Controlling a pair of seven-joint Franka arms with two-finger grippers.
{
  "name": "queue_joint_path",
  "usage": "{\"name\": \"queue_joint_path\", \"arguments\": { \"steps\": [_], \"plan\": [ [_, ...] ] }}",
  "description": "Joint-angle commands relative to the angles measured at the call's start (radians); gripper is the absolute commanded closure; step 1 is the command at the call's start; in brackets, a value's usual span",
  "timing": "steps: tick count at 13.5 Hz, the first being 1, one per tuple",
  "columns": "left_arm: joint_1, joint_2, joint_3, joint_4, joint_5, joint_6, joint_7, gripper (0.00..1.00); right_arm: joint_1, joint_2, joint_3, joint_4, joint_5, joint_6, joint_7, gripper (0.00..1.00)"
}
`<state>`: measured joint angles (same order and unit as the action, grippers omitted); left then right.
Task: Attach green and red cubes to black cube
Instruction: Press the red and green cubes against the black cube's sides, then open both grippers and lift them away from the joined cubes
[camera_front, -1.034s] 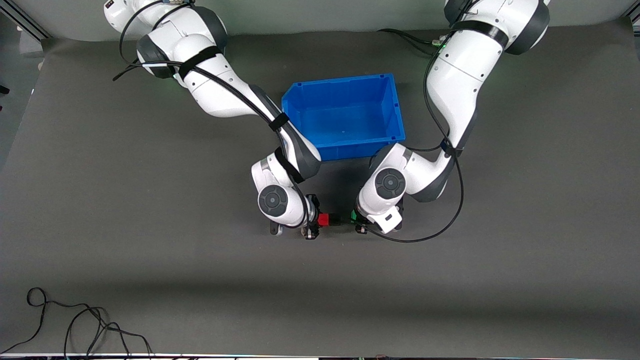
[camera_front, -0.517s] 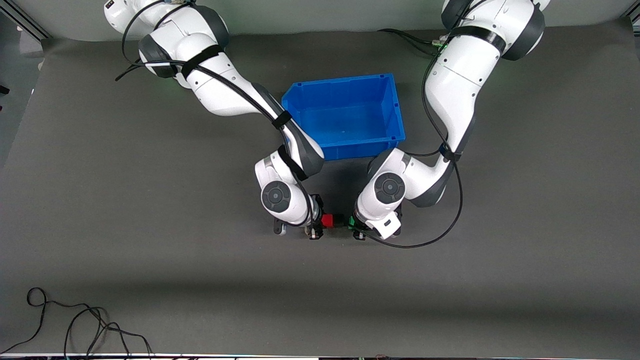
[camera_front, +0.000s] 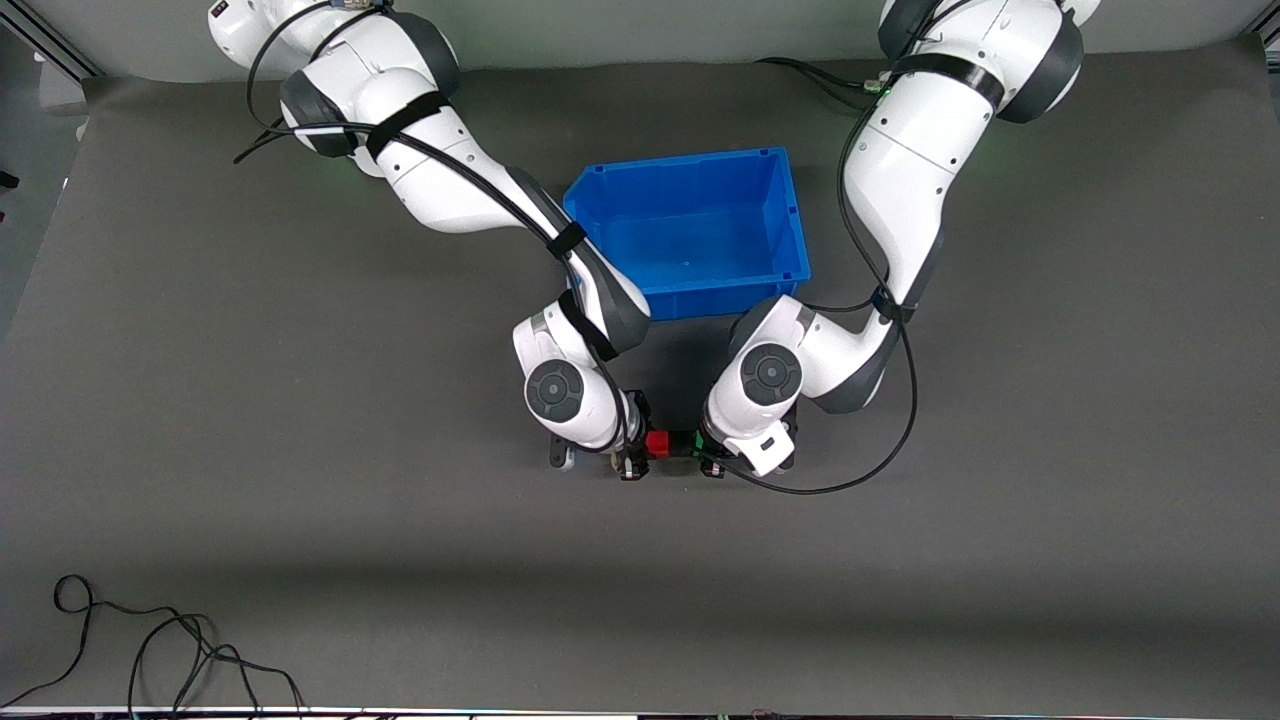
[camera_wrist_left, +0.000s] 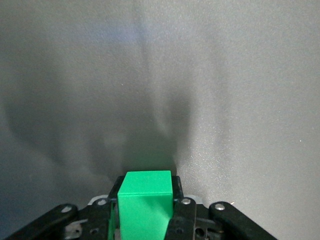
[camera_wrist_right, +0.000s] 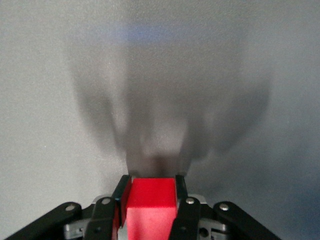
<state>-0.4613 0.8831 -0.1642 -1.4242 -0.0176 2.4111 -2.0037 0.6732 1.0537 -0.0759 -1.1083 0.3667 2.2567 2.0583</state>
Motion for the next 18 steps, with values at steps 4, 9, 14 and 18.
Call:
{"name": "queue_joint_path", "arguments": {
  "steps": [4, 9, 14, 18],
  "plan": [
    [-0.016, 0.019, 0.015, 0.036, 0.024, -0.001, -0.010, 0.46, 0.006, 0.011, -0.004, 0.038, 0.018, 0.003, 0.026, 0.00],
    [-0.013, 0.011, 0.015, 0.036, 0.071, -0.018, -0.013, 0.00, -0.020, -0.081, -0.010, 0.025, 0.000, -0.055, 0.003, 0.00],
    [0.090, -0.073, 0.035, 0.080, 0.101, -0.186, 0.080, 0.00, -0.038, -0.317, -0.063, -0.114, -0.055, -0.068, -0.098, 0.00],
    [0.220, -0.234, 0.028, 0.119, 0.081, -0.409, 0.265, 0.00, -0.041, -0.536, -0.154, -0.271, -0.054, -0.236, -0.289, 0.00]
  ]
}}
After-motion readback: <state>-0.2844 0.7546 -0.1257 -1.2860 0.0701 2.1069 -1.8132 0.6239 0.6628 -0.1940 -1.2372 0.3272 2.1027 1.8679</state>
